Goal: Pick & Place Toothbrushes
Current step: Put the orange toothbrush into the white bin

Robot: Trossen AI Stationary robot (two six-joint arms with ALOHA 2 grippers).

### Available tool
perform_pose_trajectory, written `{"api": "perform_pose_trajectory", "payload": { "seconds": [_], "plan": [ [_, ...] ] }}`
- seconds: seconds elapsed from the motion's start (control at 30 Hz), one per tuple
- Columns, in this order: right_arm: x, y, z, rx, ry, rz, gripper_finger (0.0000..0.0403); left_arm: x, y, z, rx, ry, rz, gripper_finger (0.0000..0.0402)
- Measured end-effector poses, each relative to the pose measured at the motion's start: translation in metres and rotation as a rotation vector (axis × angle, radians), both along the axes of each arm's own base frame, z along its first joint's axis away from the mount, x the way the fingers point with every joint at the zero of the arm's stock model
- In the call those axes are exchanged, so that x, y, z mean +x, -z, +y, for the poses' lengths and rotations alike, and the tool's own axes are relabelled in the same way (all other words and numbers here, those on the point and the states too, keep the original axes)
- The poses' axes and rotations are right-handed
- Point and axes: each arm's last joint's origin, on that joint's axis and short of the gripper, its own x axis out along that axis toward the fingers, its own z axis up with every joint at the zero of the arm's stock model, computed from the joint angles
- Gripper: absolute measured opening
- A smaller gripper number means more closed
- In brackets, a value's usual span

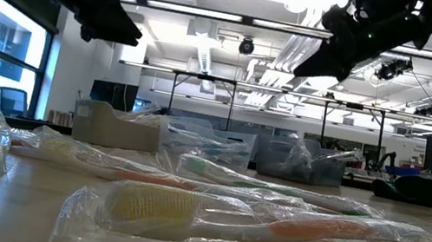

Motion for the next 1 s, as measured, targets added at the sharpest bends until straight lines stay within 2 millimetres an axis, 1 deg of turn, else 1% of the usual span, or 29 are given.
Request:
{"api": "perform_pose_trajectory", "payload": {
  "seconds": [0.2, 0.33, 0.43, 0.6, 0.77, 1.0],
  "plan": [
    [0.002, -0.003, 0.011, 0.02, -0.033, -0.018, 0.0028, 0.002, 0.0, -0.005, -0.006, 0.031, -0.002, 0.0164],
    [0.005, -0.003, 0.018, 0.027, -0.062, -0.019, 0.0021, 0.002, 0.0, -0.005, -0.006, 0.031, -0.003, 0.0164],
    [0.007, -0.003, 0.022, 0.067, -0.058, -0.032, 0.002, 0.002, 0.0, -0.005, -0.005, 0.032, -0.002, 0.0164],
    [0.007, -0.003, 0.022, 0.128, -0.024, -0.052, 0.002, 0.002, 0.0, -0.005, 0.018, 0.039, 0.007, 0.0164],
    [0.006, -0.003, 0.02, 0.107, 0.038, -0.048, 0.002, 0.002, 0.0, -0.005, 0.016, 0.043, 0.007, 0.0164],
    [0.006, -0.003, 0.018, 0.099, 0.051, -0.051, 0.0018, 0.001, 0.003, -0.006, -0.002, 0.041, 0.029, 0.0164]
  ]
}}
